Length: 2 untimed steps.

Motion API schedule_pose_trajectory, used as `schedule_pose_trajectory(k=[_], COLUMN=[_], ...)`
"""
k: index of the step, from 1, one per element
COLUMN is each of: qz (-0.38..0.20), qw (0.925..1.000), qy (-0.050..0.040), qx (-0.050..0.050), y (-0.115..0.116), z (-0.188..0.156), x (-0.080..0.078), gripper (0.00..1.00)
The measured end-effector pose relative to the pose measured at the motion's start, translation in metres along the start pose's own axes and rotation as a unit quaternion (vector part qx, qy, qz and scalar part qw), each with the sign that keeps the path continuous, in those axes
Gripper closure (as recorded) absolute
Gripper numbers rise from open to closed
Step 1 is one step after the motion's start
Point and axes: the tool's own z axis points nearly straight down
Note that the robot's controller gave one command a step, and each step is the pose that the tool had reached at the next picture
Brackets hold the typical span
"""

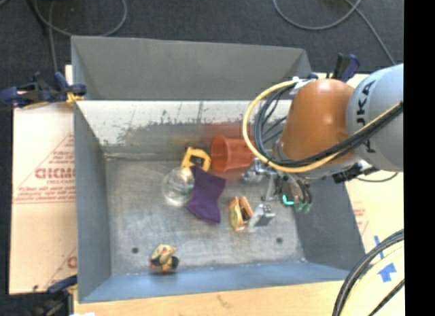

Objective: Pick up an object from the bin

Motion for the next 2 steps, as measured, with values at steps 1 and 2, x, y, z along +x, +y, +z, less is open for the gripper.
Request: schedule_pose_trajectory(k=[1,2], qz=[0.000,0.029], qw=[1.0000,0.9995], qy=[-0.0038,-0.0071], qx=[0.000,-0.001], y=[0.000,0.006], z=[-0.004,0.041], x=[-0.002,-0.010], gripper=[0.00,0.00])
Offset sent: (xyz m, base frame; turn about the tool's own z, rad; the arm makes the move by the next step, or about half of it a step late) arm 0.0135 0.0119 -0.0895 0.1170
